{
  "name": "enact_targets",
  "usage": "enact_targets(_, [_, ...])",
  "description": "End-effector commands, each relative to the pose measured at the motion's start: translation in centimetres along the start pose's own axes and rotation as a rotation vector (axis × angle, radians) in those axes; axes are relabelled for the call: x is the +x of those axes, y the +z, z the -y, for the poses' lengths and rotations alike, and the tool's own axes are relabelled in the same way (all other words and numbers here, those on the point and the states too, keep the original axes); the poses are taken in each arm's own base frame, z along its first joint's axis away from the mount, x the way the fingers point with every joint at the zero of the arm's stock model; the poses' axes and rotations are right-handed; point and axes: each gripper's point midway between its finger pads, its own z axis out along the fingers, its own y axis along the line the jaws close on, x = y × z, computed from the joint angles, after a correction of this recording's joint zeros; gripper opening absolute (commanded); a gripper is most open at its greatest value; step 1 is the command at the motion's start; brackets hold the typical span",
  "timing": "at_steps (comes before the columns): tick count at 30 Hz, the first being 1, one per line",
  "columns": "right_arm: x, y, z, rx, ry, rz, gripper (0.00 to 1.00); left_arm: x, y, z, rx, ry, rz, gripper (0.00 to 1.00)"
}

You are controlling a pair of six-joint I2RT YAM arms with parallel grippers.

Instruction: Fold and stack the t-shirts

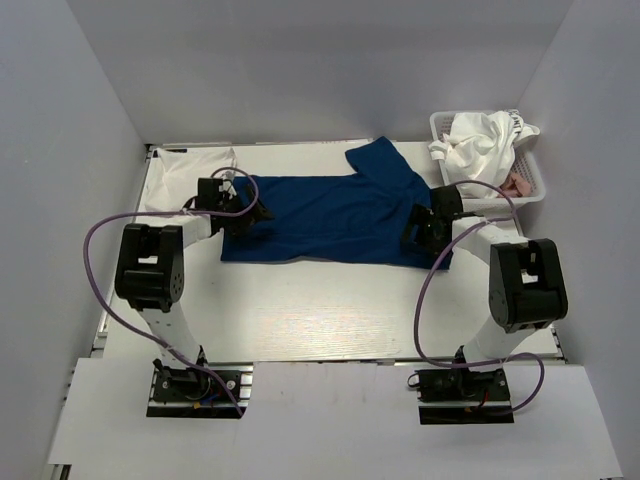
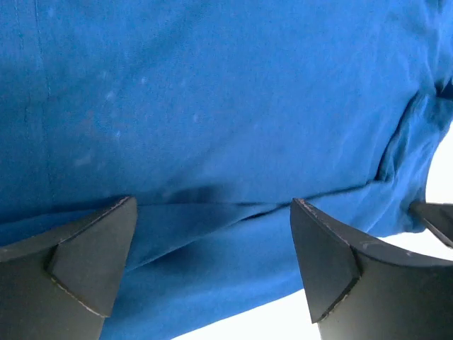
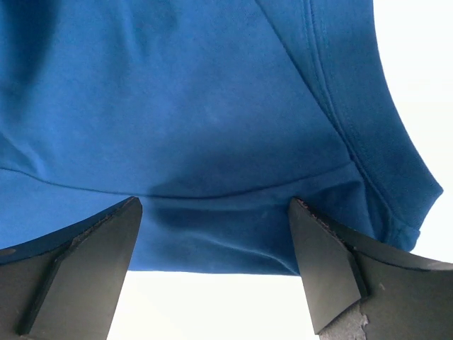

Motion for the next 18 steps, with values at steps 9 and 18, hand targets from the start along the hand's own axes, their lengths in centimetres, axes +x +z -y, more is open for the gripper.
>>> enact_targets(9, [11.5, -2.5, 5.5, 0.086, 0.109, -0.197, 0.9, 10.6, -5.2, -6.0, -0.184, -0.07, -0.11, 1.0])
enact_targets(18, [11.2, -10.4, 6.9, 0.117, 0.127, -0.021, 0.9, 9.4, -15.0, -4.2, -0.265, -0.095, 0.149, 1.0])
